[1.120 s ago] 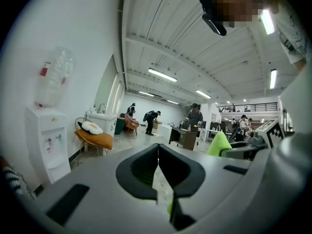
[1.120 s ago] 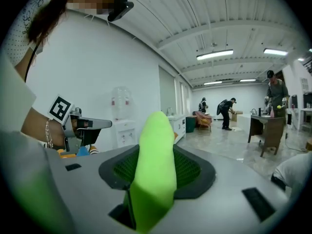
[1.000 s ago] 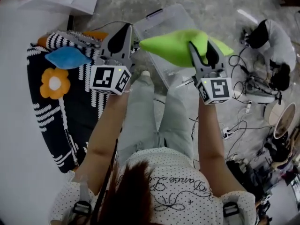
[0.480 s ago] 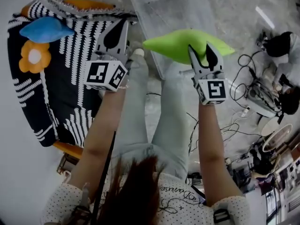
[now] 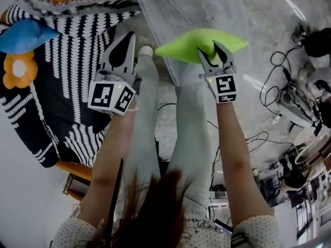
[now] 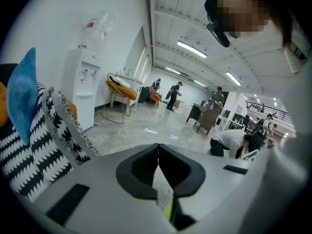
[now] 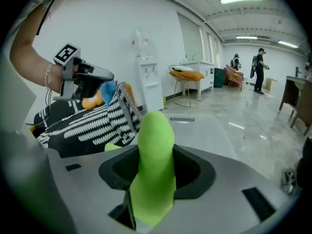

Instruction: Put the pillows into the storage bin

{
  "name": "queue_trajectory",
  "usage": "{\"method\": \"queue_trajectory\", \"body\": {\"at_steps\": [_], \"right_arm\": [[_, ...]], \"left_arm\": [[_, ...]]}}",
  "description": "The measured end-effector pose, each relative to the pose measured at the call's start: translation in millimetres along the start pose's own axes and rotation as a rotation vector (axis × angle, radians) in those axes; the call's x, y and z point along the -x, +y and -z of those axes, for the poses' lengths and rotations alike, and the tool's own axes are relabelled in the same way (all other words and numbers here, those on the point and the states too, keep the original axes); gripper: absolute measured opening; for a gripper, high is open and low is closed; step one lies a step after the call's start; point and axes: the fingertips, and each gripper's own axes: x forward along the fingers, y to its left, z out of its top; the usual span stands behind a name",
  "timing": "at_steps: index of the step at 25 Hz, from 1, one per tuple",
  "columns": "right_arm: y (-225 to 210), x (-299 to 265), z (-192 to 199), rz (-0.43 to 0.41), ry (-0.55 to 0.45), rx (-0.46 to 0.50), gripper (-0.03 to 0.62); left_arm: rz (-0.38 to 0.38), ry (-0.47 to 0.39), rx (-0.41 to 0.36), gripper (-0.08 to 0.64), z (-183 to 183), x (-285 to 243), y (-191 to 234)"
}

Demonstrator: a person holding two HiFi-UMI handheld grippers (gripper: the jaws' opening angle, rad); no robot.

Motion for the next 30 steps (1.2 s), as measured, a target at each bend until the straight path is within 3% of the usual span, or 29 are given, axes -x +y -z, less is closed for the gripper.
{"method": "queue_trajectory", "body": {"at_steps": [4, 11, 17, 23, 30], "right_arm": [[-3.4, -22.6, 34.3, 0.004, 0.024, -0.03, 0.202], [1.7, -26.5, 56.4, 0.015, -0.002, 0.06, 0.21], [-14.1, -34.7, 157.8, 0.022, 0.226, -0.168, 0.217], [1.4, -12.5, 194.2, 0.037, 0.308, -0.129, 0.224], [14.3, 12.9, 233.2, 0.058, 0.488, -0.137, 0.25]], "left_arm": [[-0.024, 0.021, 0.025, 0.005, 31.9, 5.5, 8.4], [-0.004, 0.057, 0.017, 0.005, 67.2, 14.1, 2.4], [-0.001, 0.068, 0.061, 0.005, 86.1, 7.4, -5.1], [0.049, 0.07, 0.053, 0.005, 86.1, -0.5, -26.1], [0.061, 0.084, 0.063, 0.005, 85.3, 0.3, -29.1]]}}
